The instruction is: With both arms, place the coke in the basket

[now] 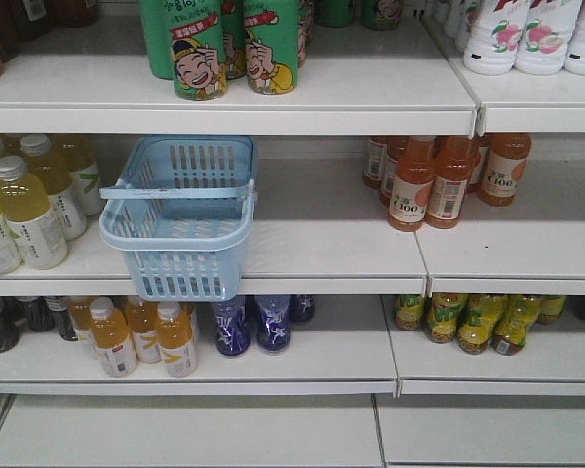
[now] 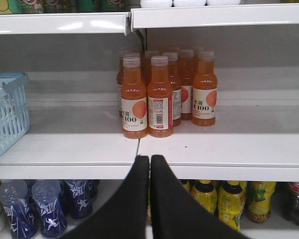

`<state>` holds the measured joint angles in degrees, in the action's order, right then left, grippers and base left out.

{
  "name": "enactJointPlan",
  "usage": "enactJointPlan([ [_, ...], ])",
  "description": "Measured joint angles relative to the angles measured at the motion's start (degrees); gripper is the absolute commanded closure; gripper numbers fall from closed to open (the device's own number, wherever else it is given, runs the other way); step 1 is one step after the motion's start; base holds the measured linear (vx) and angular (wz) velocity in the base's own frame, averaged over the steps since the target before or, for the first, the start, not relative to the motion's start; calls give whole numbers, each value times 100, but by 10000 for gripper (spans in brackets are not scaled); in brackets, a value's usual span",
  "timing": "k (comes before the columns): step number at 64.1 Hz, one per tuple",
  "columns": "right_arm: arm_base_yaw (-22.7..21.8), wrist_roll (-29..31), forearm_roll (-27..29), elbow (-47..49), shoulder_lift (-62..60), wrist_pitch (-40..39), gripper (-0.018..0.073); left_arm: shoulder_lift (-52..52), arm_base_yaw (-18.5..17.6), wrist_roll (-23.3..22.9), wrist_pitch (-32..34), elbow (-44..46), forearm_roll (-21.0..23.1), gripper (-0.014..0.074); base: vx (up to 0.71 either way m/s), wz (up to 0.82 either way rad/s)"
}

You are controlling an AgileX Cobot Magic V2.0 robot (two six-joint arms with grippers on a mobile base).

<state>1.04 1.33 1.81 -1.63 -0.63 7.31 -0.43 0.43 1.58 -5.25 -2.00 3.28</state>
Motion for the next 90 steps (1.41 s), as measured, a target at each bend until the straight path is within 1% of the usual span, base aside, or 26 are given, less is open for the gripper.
enactJointPlan([
  [79, 0, 0, 0, 0, 0, 0, 569, 0, 0, 0, 0, 0, 0, 603, 1, 0],
  [83, 0, 0, 0, 0, 0, 0, 569, 0, 0, 23, 49, 0, -2, 603, 0, 0],
  [90, 0, 0, 0, 0, 0, 0, 569, 0, 0, 43, 390, 0, -2, 603, 0, 0],
])
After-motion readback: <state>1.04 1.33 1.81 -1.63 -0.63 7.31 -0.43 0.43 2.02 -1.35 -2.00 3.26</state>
